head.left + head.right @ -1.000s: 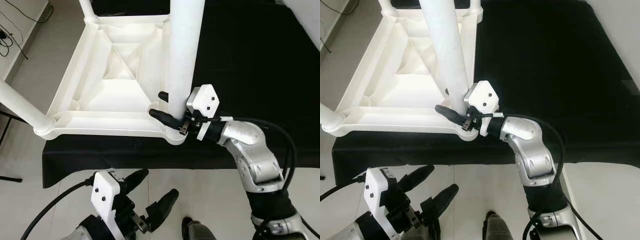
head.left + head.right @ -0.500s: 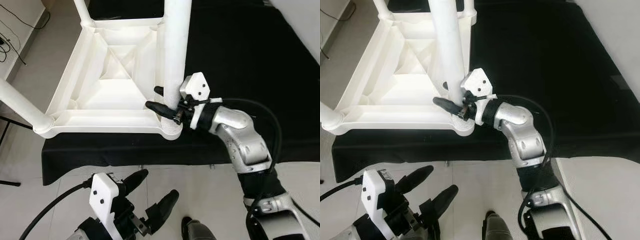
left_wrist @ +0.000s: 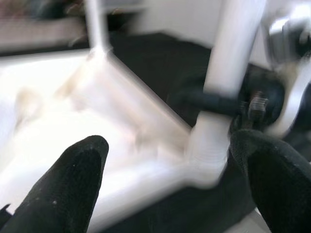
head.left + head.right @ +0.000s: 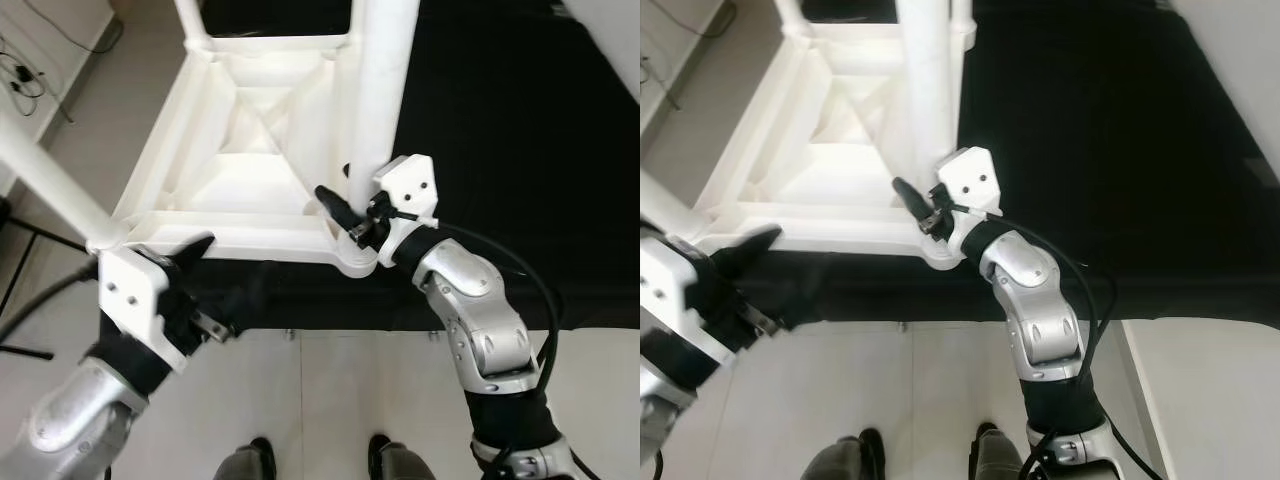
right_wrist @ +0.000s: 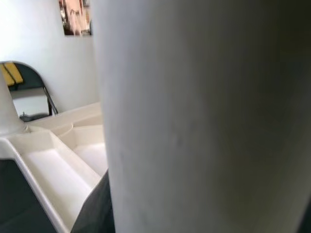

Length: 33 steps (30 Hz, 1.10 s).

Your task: Building children table

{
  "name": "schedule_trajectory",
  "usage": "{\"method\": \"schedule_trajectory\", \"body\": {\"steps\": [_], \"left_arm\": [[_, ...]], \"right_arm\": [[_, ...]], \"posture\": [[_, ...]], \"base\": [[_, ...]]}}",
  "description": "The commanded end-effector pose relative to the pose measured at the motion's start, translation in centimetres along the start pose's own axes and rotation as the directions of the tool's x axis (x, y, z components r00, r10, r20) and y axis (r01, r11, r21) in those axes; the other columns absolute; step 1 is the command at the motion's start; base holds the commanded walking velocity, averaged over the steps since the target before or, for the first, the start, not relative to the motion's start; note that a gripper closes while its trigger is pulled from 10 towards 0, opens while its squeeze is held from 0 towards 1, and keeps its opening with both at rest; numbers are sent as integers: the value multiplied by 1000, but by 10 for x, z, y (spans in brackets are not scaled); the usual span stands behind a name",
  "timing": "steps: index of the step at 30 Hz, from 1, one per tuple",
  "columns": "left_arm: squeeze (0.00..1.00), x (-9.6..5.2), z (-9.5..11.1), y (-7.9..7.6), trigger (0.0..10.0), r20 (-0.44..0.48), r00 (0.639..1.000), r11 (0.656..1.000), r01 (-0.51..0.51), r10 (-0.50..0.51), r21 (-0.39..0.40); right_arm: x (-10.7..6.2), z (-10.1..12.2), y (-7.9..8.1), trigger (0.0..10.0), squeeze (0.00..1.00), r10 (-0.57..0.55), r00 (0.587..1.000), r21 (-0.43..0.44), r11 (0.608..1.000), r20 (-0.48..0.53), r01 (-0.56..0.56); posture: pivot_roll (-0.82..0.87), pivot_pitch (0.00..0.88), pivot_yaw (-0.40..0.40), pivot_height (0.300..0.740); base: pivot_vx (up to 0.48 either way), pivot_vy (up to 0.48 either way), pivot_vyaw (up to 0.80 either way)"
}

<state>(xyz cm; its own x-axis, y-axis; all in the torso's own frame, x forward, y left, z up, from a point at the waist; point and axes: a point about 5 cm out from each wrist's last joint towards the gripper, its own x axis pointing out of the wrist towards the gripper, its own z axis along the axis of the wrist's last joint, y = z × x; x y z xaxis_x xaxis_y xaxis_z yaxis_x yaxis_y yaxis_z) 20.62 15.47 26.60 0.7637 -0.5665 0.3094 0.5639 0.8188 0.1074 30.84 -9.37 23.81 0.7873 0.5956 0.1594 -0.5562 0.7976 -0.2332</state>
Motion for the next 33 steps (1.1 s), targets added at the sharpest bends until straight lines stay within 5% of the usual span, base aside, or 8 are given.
{"method": "schedule_trajectory", "body": {"steps": [1,3,6,8,10,16,24,33], "left_arm": [[0,7,11,5,10000,17,998,998,57,-57,-13],[0,41,61,7,10000,145,936,946,325,-321,-5],[0,57,85,4,10000,191,868,884,467,-458,1],[0,57,85,4,10000,191,868,884,467,-458,1],[0,76,96,8,10000,199,829,844,536,-523,-15],[0,95,104,13,10000,192,813,825,565,-549,-32],[0,139,109,34,10000,92,861,864,503,-500,-19],[0,155,99,25,10000,54,800,797,600,-598,-64]], "right_arm": [[-4,-45,2,10000,0,-21,976,83,996,-218,40],[1,-42,-2,10000,0,-58,978,77,994,-202,75],[4,-40,0,10000,0,-68,979,82,993,-190,85],[4,-40,0,10000,0,-68,979,82,993,-190,85],[6,-37,7,10000,0,-61,983,99,992,-176,80],[7,-34,13,10000,0,-56,985,114,991,-165,76],[9,-25,16,10000,0,-49,990,129,989,-130,66],[13,-20,23,10000,0,-27,994,138,990,-106,41]], "posture": [[56,301,43,740],[65,284,47,740],[68,276,50,740],[68,276,50,740],[71,271,56,740],[73,266,65,740],[77,265,78,740],[81,263,86,740]], "base": [[0,0,0],[0,0,0],[0,0,0],[0,0,0],[0,0,0],[0,0,0],[0,0,0],[0,0,0]]}}
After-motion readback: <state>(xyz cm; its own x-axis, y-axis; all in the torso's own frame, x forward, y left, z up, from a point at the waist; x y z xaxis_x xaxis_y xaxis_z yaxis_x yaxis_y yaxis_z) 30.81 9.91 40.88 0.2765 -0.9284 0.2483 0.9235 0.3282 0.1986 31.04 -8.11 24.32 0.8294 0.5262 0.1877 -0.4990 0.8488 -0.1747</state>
